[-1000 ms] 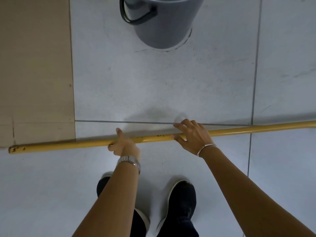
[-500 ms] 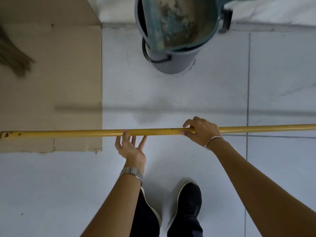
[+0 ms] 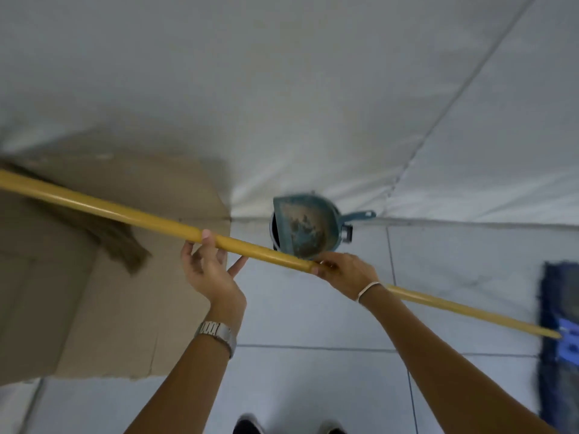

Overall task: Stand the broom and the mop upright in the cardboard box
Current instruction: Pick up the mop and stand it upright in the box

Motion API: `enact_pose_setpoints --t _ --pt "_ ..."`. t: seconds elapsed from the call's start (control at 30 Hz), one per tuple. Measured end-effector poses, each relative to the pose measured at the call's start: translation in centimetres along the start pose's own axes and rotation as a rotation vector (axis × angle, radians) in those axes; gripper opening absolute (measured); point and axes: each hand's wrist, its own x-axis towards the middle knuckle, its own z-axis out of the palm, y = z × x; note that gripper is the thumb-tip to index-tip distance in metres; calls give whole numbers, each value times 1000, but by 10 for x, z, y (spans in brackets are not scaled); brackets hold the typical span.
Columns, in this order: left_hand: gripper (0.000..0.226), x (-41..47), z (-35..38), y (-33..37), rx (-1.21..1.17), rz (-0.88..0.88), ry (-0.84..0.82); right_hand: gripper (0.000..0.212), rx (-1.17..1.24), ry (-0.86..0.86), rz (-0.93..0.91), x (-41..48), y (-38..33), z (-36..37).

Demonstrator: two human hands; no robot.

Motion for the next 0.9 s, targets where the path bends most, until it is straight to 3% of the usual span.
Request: enact_pose_setpoints --t 0.13,0.47,0.67,0.9 --pt "41 -32 48 110 -57 170 -49 28 150 84 -57 -33 -72 -71" --pt "15 -138 148 354 8 529 -452 6 685 305 -334 -133 -212 -228" --pt "13 -203 176 426 70 641 -627 14 943 314 -362 -177 -247 -280" --pt "25 -262 180 490 144 778 -778 18 1064 155 -393 -215 -276 -319"
